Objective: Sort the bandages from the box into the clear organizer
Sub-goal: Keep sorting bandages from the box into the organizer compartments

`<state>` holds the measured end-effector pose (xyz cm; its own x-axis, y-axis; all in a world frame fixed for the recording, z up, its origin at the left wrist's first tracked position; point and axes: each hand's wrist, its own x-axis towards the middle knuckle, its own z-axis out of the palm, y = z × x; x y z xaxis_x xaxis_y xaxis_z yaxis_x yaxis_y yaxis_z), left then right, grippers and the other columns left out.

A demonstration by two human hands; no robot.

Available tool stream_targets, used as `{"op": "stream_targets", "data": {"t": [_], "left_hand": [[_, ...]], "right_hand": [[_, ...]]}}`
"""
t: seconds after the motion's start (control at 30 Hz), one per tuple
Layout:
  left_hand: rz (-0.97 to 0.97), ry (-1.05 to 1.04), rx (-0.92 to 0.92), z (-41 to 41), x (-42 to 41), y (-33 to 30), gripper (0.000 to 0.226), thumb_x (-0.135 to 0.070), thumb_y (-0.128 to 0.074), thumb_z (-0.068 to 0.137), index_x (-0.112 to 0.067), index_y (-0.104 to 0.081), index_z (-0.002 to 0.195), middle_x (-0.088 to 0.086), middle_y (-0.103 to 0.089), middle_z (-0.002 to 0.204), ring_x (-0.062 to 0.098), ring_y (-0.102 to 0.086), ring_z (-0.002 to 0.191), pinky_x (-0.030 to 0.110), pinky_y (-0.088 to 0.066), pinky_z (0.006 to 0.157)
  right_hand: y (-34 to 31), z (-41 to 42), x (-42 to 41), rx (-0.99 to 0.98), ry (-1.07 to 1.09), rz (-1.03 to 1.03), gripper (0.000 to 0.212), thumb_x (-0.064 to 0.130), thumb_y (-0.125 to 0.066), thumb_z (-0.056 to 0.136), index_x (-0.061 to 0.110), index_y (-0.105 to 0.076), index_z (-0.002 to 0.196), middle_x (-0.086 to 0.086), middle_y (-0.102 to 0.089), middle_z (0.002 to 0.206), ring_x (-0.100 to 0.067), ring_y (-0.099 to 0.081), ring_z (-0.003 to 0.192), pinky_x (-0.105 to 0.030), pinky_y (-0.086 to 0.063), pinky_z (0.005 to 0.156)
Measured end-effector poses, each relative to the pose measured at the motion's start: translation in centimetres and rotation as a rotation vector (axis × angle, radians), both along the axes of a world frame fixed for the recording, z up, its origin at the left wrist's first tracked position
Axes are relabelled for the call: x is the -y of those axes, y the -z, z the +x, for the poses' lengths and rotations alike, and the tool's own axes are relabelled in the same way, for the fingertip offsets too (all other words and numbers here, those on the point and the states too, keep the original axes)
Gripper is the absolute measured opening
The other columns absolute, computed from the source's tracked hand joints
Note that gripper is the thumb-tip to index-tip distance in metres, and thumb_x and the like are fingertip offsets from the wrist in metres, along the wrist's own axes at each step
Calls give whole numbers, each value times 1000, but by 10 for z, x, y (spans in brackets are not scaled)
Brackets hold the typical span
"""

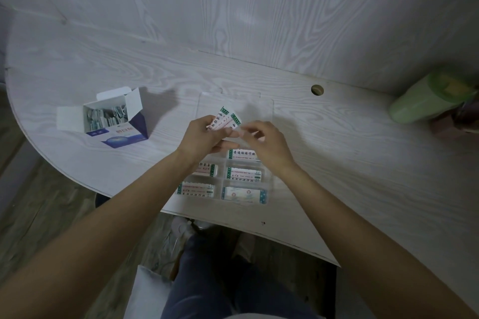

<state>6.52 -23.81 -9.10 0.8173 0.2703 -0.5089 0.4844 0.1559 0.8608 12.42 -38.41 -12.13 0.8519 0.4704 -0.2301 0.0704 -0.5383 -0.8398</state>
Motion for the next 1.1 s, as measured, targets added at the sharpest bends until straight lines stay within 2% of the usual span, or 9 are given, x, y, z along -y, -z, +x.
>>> {"op": "stream_targets", "data": {"t": [0.13, 0.23, 0.33, 0.47, 0.63, 0.7, 0.87, 1.0, 1.1], "left_hand": [[-8, 103, -6, 1, 5, -2, 16, -10, -62, 91, -12, -61, 107, 3, -75, 87, 15, -72, 71, 28, -55, 75], [-68, 142, 1, 1, 9, -4, 17, -16, -59, 93, -9, -63, 108, 8, -74, 94, 18, -72, 78, 26, -57, 76], [-95, 100, 13, 0, 9, -4, 20, -16, -50, 98, -5, -65, 104, 12, -73, 92, 18, -72, 76, 24, -57, 73], [-35, 58, 19, 0, 8, -4, 13, -4, -58, 92, -1, -66, 101, 11, -72, 90, 17, -72, 72, 22, -58, 66], [-8, -33, 72, -3, 9, -3, 7, -11, -61, 90, -11, -68, 91, 0, -72, 80, 11, -70, 69, 20, -57, 63], [37, -52, 65, -5, 7, 2, 8, -14, -60, 92, -14, -67, 90, 2, -72, 83, 11, -69, 73, 20, -57, 67], [8, -163, 46, -7, -1, 12, 15, -11, -57, 93, -5, -62, 107, 9, -72, 90, 13, -72, 81, 21, -58, 68], [-17, -210, 45, -10, -6, 14, 14, -11, -56, 94, -6, -60, 107, 4, -74, 80, 17, -72, 76, 22, -57, 69], [-12, -215, 30, -11, -6, 13, 14, -11, -55, 95, -7, -59, 107, 4, -73, 80, 14, -72, 72, 20, -56, 66]], "right_hand": [[-18, 6, -6, -171, 98, 233, 2, 18, -66, 88, 20, -66, 87, 9, -66, 84, -3, -60, 77, -16, -45, 66], [-17, 7, -3, -160, 129, 255, 18, 8, -69, 84, 24, -66, 75, 8, -68, 75, 0, -61, 67, -15, -43, 61], [-17, 7, 1, -207, 180, 279, 14, 5, -72, 80, 19, -70, 80, 6, -68, 74, 2, -62, 64, -10, -42, 58], [-17, 7, 4, -225, 200, 233, 15, 3, -72, 80, 17, -70, 87, -2, -71, 85, -9, -65, 74, -13, -42, 61], [-16, 3, 13, -284, 236, 294, 16, -3, -64, 85, 8, -66, 97, -14, -71, 89, -13, -70, 66, -14, -49, 57], [-12, 3, 16, -288, 240, 275, 22, -4, -60, 88, 10, -66, 103, -14, -70, 87, -12, -69, 66, -15, -51, 60], [2, 5, 19, -295, 322, 186, 16, -4, -60, 88, 10, -66, 84, -7, -66, 76, -12, -64, 62, -25, -54, 64], [15, 0, 14, -214, 338, 20, 10, 5, -64, 87, 12, -61, 81, -6, -66, 76, -13, -64, 61, -28, -54, 63], [19, -6, 13, -155, 309, -66, 6, 7, -64, 87, 12, -61, 83, -1, -63, 76, -13, -64, 65, -15, -48, 59]]}}
